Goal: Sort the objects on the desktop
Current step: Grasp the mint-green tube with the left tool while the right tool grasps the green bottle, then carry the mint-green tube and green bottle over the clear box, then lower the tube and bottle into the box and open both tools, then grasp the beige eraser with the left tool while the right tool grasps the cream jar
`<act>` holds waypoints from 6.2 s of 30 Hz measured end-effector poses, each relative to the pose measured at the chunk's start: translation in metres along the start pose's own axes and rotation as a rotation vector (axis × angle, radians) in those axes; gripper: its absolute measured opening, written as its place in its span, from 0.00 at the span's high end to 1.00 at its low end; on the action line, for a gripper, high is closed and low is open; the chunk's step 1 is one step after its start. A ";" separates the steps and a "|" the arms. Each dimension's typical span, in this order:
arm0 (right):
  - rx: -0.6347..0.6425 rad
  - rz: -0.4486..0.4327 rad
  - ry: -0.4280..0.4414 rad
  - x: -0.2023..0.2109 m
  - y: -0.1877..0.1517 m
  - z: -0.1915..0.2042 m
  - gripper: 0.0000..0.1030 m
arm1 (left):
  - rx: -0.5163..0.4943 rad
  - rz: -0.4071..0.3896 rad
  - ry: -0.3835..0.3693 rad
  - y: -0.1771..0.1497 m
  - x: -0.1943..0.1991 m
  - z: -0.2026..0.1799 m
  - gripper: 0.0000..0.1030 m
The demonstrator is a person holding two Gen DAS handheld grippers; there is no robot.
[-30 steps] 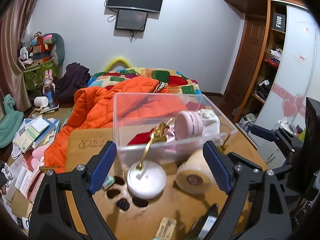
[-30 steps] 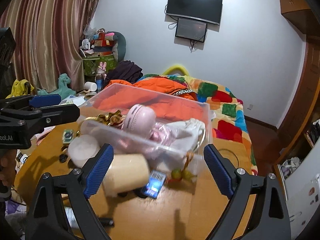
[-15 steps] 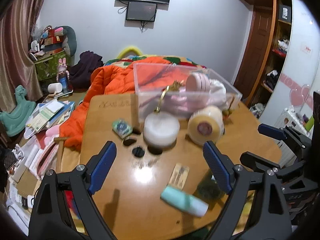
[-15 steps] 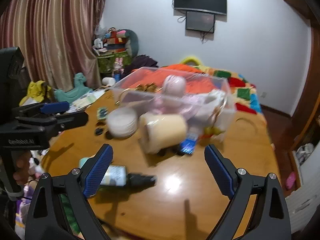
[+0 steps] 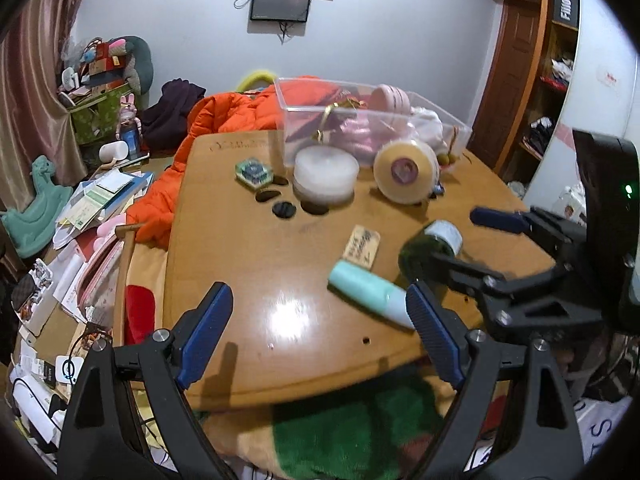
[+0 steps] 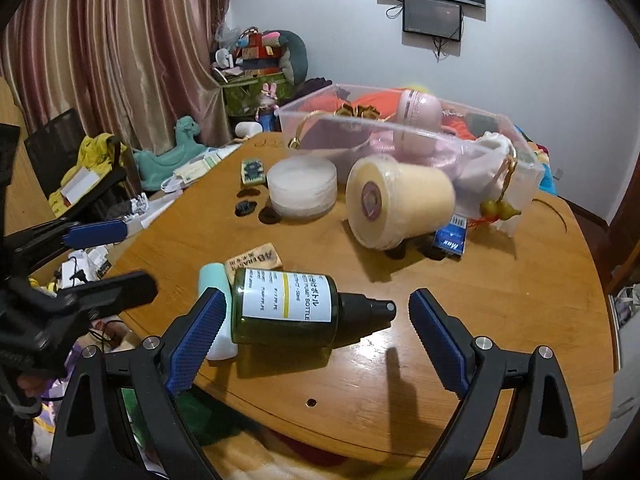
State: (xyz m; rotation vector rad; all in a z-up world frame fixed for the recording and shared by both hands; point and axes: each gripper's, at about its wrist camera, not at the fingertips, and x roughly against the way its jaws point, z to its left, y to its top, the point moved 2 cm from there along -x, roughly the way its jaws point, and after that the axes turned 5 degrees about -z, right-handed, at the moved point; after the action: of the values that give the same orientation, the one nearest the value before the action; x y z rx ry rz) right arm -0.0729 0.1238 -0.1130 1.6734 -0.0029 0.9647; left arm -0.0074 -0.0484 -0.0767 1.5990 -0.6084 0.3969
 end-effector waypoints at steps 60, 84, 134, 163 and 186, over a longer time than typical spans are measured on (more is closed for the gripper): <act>-0.141 -0.132 -0.017 0.038 0.039 -0.087 0.50 | -0.081 -0.168 0.003 0.076 -0.015 -0.036 0.30; -0.089 -0.182 -0.063 0.018 0.105 -0.122 0.49 | -0.029 -0.227 -0.043 0.155 -0.059 -0.023 0.30; -0.007 -0.157 -0.111 0.003 0.109 -0.120 0.27 | -0.037 -0.164 0.019 0.163 -0.082 -0.025 0.14; -0.031 -0.054 -0.025 0.006 0.047 -0.082 0.19 | -0.010 -0.011 0.063 0.046 -0.054 -0.018 0.12; -0.045 0.085 0.026 -0.069 0.045 -0.077 0.19 | -0.065 0.029 0.062 0.021 -0.080 -0.030 0.47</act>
State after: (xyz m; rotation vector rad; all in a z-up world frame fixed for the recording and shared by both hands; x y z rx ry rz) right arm -0.1841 0.1383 -0.1159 1.6304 -0.0784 1.0427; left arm -0.0808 -0.0075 -0.1026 1.5122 -0.5916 0.4425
